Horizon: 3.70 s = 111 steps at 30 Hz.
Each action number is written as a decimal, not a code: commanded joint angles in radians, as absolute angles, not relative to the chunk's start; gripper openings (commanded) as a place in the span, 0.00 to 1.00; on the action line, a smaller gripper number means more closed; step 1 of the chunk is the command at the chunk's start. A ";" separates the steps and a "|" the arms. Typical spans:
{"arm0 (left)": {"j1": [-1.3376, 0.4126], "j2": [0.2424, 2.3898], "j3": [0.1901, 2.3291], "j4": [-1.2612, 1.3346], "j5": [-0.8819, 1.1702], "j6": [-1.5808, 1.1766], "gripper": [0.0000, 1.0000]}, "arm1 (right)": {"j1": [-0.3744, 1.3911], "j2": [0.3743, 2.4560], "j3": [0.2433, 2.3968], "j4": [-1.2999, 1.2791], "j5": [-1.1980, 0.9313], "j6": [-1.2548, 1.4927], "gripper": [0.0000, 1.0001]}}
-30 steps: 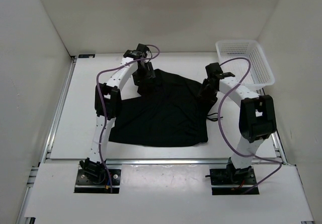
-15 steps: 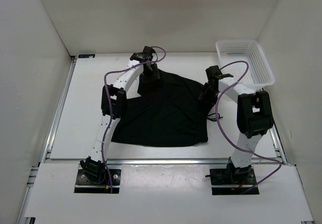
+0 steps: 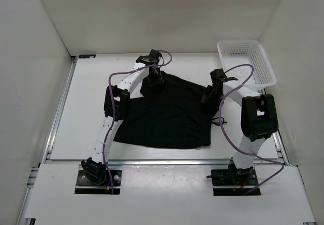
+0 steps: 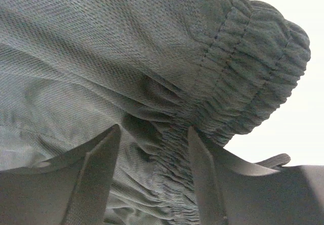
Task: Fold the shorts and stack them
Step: Flatten the shorts out
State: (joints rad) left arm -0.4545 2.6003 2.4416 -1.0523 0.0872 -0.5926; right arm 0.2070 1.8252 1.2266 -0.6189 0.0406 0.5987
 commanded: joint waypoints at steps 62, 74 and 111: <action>-0.351 2.152 1.983 -1.043 0.124 -0.491 0.20 | 0.190 1.571 1.014 -0.471 0.083 0.669 0.00; -0.417 2.310 2.104 -1.118 0.071 -0.500 0.43 | 0.190 1.571 1.023 -0.489 0.083 0.660 0.00; -0.334 1.977 1.356 -0.887 0.112 -0.525 0.10 | 0.247 1.499 0.934 -0.502 0.019 0.563 0.45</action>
State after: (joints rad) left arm -0.3332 2.0186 1.4090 -0.9310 0.0940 -0.5079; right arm 0.2119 1.5322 0.9825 -0.5129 0.0765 0.5854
